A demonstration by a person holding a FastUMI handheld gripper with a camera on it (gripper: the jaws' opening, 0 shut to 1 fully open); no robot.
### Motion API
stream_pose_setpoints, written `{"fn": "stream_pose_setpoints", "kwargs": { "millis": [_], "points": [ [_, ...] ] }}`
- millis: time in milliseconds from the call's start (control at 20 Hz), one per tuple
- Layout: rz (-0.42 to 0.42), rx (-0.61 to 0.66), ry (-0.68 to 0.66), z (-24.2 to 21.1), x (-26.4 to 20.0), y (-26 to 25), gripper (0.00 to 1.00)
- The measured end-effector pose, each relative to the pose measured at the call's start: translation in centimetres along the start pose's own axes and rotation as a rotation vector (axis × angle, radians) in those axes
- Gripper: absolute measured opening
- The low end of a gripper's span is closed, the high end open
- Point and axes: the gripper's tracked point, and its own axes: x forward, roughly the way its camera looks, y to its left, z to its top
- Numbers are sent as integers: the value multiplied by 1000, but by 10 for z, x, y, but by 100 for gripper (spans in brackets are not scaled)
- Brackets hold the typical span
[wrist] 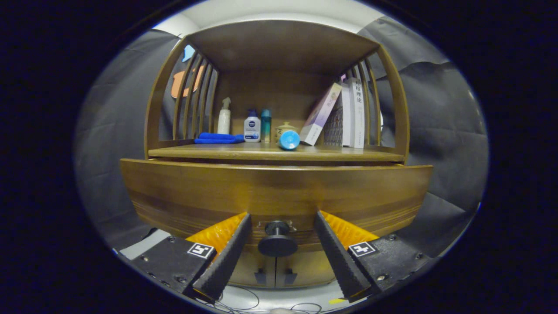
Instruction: Pull open the drawer, take out the items inside it, and place them on the countertop above the cabinet.
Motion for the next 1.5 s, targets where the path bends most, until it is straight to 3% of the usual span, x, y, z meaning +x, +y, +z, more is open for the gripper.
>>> {"fn": "stream_pose_setpoints", "kwargs": {
  "millis": [600,1150,1300,1500],
  "points": [
    [1,5,23,10,54,3,97],
    [27,19,77,5,54,-1,97],
    [45,48,61,16,25,-7,98],
    [66,89,-3,49,-67,-19,97]
  ]
}}
